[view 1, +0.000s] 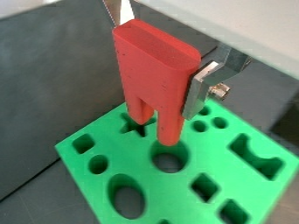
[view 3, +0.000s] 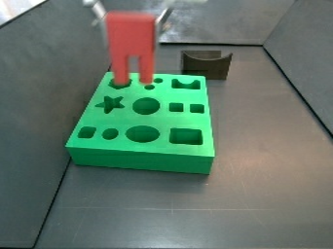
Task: Pick up the square-circle object. Move up. Rotate the square-circle object. Place the square-circle object on the fixture. Regrasp the square-circle object. Move to above the board. Insert the square-circle object.
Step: Insert the square-circle object.
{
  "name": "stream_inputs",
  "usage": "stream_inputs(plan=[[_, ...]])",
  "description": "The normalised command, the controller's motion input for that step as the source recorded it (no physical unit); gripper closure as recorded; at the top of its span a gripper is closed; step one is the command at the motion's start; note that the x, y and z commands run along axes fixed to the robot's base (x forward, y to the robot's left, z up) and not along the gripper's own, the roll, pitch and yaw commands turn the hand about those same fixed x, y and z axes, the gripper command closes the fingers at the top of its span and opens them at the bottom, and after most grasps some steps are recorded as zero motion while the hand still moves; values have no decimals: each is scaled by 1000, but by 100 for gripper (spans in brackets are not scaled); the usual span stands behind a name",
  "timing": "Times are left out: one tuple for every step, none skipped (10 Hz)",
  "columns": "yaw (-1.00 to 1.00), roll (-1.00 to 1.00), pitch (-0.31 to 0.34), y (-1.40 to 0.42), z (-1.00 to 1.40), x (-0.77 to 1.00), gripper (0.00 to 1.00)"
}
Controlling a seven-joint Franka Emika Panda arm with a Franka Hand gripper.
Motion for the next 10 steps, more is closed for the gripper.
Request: stream_inputs(plan=[[0, -60, -276, -83, -566, -820, 100], [0, -309, -187, 0, -331, -683, 100], [0, -446, -121, 0, -183, -546, 100], [6, -484, -123, -11, -86, -374, 100], [49, -446, -86, -180, -146, -197, 100], [91, -353, -37, -374, -283, -34, 100], [0, 0, 0, -651, -229, 106, 100], [-11, 66, 9, -686, -180, 263, 100], [0, 84, 0, -491, -120, 83, 100], [89, 71, 0, -83, 0, -129, 100]])
